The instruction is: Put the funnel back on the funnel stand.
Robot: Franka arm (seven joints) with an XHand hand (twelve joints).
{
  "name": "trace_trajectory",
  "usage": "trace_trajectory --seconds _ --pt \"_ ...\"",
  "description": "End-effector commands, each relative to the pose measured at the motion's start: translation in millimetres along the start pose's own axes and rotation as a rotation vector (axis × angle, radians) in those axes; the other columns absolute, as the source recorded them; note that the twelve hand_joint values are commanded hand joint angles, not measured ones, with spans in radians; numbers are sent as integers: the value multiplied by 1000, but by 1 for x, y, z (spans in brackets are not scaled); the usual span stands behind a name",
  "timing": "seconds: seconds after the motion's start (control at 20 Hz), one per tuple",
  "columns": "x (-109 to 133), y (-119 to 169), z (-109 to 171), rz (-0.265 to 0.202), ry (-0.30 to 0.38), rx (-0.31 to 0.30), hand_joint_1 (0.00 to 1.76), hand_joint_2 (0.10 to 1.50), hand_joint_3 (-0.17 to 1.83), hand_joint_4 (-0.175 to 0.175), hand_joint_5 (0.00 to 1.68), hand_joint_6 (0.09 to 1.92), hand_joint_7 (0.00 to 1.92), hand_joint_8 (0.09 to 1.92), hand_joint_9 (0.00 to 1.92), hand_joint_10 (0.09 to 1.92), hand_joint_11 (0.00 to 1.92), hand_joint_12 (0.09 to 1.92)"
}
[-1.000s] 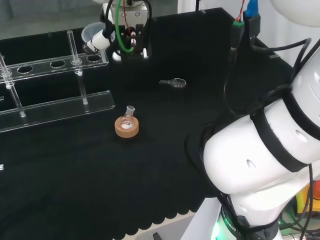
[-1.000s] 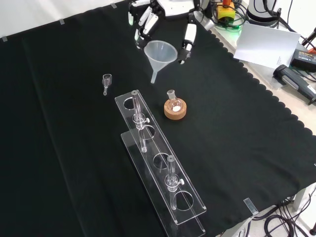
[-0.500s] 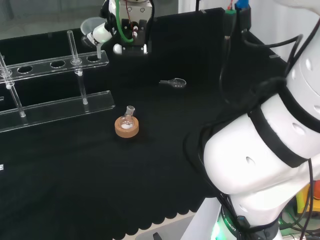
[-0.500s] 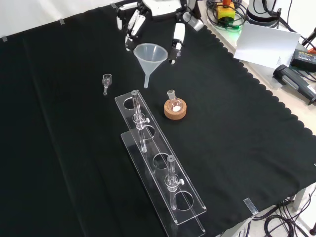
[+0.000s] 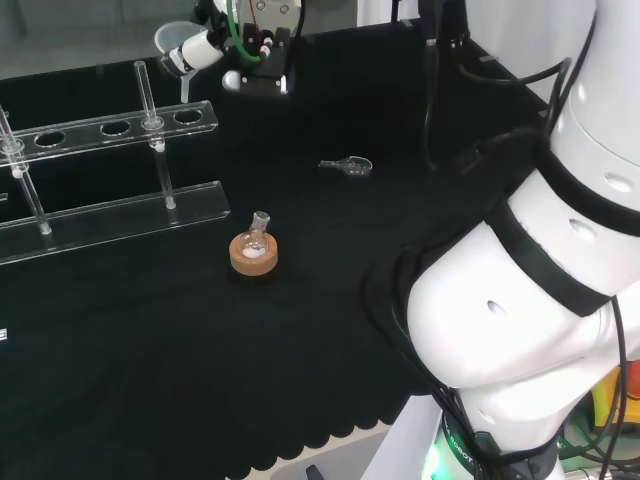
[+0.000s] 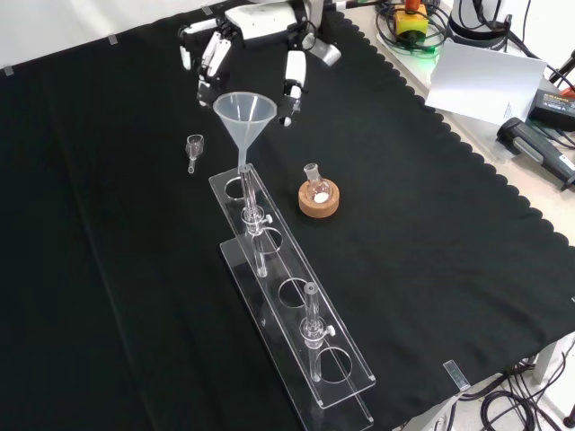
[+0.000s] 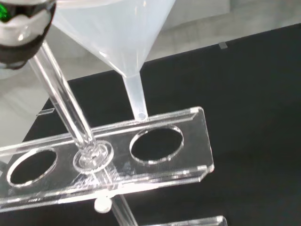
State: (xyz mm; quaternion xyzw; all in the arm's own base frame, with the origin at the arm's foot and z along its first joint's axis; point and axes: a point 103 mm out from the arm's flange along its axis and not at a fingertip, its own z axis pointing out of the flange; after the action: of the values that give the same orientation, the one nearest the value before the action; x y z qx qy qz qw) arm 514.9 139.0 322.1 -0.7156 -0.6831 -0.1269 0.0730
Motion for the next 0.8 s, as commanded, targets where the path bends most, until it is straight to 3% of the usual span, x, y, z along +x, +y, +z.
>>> trace_trajectory --seconds 0.05,0.55,0.8 --pt "5 16 6 -12 -51 -12 868 501 570 96 861 186 1214 87 862 265 0 1411" --pt "13 21 24 -36 -64 22 868 501 574 98 863 193 1218 87 864 263 0 1410" --pt "2 21 22 -43 -67 28 868 501 575 99 866 196 1218 87 865 262 0 1409"
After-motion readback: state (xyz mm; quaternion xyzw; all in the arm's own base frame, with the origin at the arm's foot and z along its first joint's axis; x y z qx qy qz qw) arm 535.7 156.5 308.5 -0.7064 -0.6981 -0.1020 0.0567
